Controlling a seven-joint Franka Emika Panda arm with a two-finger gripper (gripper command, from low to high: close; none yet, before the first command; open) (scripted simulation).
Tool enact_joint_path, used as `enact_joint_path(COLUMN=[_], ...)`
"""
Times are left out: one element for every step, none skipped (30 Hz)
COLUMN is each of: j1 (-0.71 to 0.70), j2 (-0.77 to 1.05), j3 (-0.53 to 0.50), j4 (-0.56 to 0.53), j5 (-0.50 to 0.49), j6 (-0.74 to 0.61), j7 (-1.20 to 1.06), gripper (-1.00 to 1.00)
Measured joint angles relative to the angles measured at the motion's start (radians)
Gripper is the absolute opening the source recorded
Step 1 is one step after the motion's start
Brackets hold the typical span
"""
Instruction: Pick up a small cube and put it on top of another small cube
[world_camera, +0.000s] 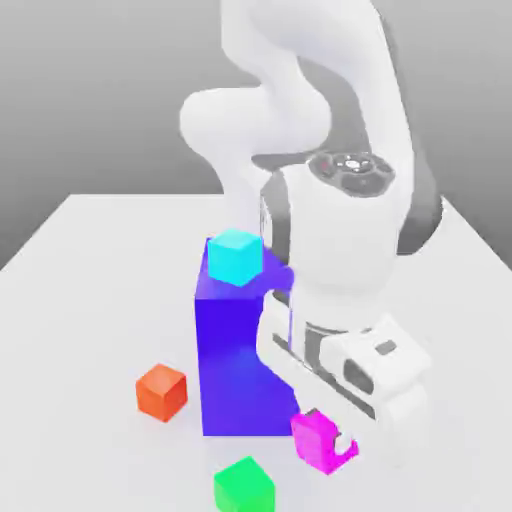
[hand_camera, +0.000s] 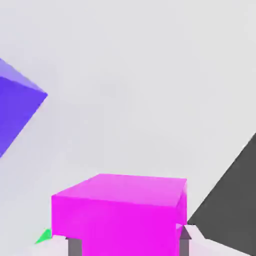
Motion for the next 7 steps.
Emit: enact_joint_path(j1=[-0.013,-0.019,-0.023,-0.025,-0.027,-0.027,-0.027], j2=[0.017,0.043,0.075,0.108,0.133,0.133,0.133], j3=[-0.007,-0.009,-0.011,-0.012,-0.01,-0.011,-0.011], j4=[-0.001,0.0,0.001,0.003,0.004,0.004,0.004], j5=[0.005,0.007,0.008,0.009,0.008,0.007,0.007], j6=[0.018,0.045,0.075,0.107,0.131,0.13,0.13], j7=[-0.014,-0.021,-0.024,-0.026,-0.026,-0.026,-0.026], gripper=[-1.0,-1.0,-1.0,-1.0,1.0,1.0,1.0])
